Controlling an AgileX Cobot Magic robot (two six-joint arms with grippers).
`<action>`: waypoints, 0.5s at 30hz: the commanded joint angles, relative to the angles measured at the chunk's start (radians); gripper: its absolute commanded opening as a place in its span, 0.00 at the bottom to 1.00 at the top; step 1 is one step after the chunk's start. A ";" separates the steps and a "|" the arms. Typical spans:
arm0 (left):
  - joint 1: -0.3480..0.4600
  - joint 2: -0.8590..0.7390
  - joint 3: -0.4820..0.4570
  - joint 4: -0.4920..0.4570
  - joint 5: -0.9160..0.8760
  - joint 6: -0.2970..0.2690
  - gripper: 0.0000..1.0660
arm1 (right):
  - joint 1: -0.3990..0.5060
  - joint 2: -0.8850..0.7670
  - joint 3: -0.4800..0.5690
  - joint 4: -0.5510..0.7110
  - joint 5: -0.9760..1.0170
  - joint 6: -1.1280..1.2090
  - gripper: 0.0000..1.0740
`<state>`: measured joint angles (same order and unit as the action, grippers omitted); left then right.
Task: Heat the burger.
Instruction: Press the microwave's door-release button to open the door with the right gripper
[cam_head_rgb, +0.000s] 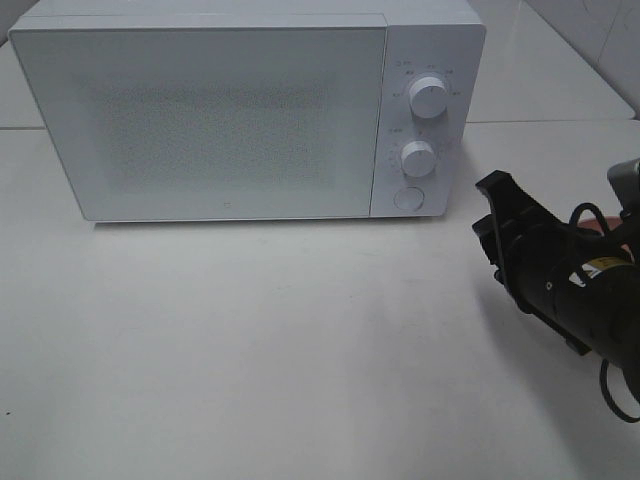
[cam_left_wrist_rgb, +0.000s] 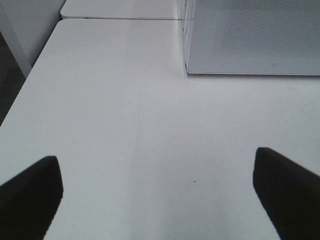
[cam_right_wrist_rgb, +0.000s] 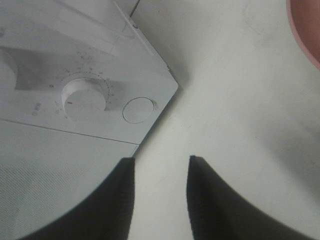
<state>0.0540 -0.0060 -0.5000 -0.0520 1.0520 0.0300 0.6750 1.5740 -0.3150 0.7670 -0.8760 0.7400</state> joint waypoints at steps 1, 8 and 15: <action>-0.004 -0.021 0.003 0.000 -0.014 -0.004 0.92 | 0.004 0.003 -0.001 -0.002 -0.006 0.109 0.27; -0.004 -0.021 0.003 0.000 -0.014 -0.004 0.92 | 0.004 0.003 -0.001 -0.002 -0.007 0.320 0.16; -0.004 -0.021 0.003 0.000 -0.014 -0.004 0.92 | 0.004 0.003 -0.001 -0.003 -0.007 0.398 0.00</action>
<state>0.0540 -0.0060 -0.5000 -0.0520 1.0520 0.0300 0.6750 1.5740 -0.3150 0.7670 -0.8790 1.1250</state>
